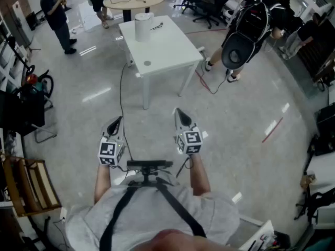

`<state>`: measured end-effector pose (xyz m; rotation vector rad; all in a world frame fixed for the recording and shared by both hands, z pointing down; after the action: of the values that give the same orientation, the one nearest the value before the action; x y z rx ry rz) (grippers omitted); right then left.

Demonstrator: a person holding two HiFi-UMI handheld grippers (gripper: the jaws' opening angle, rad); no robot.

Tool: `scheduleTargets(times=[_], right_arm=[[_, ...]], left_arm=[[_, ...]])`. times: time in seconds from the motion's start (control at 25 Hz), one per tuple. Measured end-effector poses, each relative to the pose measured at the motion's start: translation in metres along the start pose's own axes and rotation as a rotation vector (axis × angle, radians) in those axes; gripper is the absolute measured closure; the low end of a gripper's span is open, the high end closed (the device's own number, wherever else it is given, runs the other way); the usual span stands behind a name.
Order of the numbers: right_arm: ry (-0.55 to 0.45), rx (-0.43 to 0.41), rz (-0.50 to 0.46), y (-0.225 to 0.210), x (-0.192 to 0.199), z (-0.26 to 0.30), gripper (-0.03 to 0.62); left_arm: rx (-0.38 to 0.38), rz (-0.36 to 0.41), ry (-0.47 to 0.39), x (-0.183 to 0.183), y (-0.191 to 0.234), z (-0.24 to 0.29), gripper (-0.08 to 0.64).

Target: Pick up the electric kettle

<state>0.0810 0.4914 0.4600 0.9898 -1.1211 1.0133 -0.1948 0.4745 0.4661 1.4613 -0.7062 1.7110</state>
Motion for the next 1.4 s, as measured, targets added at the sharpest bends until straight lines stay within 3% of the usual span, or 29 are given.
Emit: scheduleTargets(times=[0.4, 0.88, 1.4], right_arm=[[-0.022, -0.001, 0.020, -0.004, 0.003, 0.002, 0.580], [0.019, 0.007, 0.005, 0.019, -0.001, 0.015, 0.580], [0.022, 0.028, -0.024, 0.024, -0.017, 0.039, 0.580]], left_arm=[[-0.011, 0.004, -0.022, -0.005, 0.003, 0.000, 0.557], [-0.006, -0.005, -0.014, 0.000, 0.026, -0.002, 0.557], [0.018, -0.026, -0.040, -0.023, 0.057, 0.017, 0.555]])
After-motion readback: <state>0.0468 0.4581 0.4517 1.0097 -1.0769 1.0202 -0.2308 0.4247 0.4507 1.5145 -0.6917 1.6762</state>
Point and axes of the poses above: the fingertips, and each gripper's own axes: z forward along the fingers, y to its left, x out of its underside, the point moved 5 cm from there along -z, backward along the fingers, and after that the axes turned 8 degrees about -z, right-handed, at the moved point
